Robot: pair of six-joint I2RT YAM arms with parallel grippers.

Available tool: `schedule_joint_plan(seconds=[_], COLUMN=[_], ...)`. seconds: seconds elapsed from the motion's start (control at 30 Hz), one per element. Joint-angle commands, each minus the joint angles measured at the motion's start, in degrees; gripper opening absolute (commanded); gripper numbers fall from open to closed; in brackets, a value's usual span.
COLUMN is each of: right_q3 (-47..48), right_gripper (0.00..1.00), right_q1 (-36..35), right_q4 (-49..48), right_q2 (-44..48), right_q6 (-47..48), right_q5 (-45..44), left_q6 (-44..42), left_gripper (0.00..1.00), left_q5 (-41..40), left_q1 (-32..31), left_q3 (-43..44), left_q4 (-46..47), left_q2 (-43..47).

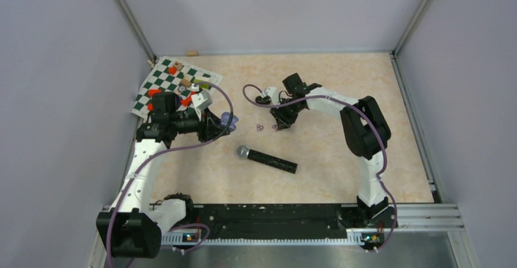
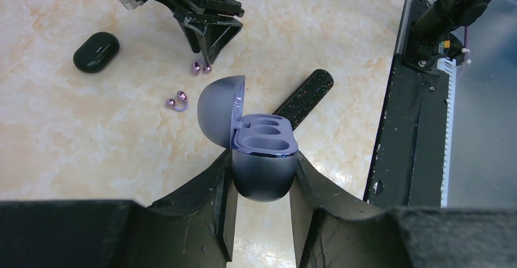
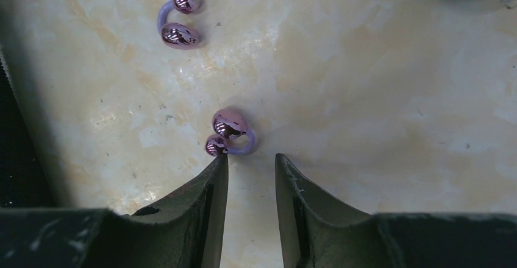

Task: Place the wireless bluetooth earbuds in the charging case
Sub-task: Pick up the earbud from the center of the board.

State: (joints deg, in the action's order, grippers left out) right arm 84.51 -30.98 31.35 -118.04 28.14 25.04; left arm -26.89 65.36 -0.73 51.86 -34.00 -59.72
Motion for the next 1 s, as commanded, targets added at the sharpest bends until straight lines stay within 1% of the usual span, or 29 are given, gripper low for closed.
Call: schedule_joint_plan(seconds=[0.0, 0.13, 0.33, 0.43, 0.57, 0.67, 0.97], right_q3=[2.71, 4.02, 5.98, 6.52, 6.62, 6.70, 6.51], right_gripper=[0.34, 0.34, 0.34, 0.34, 0.30, 0.28, 0.25], right_q1=[-1.57, -1.26, 2.05, 4.14, 7.02, 8.38, 8.90], right_q4=[2.24, 2.46, 3.71, 3.56, 2.06, 1.96, 0.97], right_q2=[0.63, 0.87, 1.09, -0.02, -2.36, -3.87, -6.78], right_q6=[1.25, -0.50, -4.94, -7.52, -12.44, -13.54, -16.07], right_q5=[2.46, 3.90, 12.17, 14.56, 16.36, 16.46, 18.50], left_q6=[0.24, 0.18, 0.18, 0.22, 0.23, 0.26, 0.19], left_gripper=[0.00, 0.00, 0.00, 0.00, 0.00, 0.00, 0.00], left_q5=[2.24, 2.29, 2.43, 2.49, 2.45, 2.49, 2.47], left_q1=[0.38, 0.37, 0.37, 0.38, 1.90, 1.94, 1.87], left_q3=[-0.35, -0.35, -0.35, -0.30, -0.26, -0.26, -0.34], left_q4=[1.81, 1.78, 1.83, 1.80, 1.78, 1.83, 1.78], left_q2=[1.32, 1.35, 1.30, 1.28, 1.39, 1.38, 1.28])
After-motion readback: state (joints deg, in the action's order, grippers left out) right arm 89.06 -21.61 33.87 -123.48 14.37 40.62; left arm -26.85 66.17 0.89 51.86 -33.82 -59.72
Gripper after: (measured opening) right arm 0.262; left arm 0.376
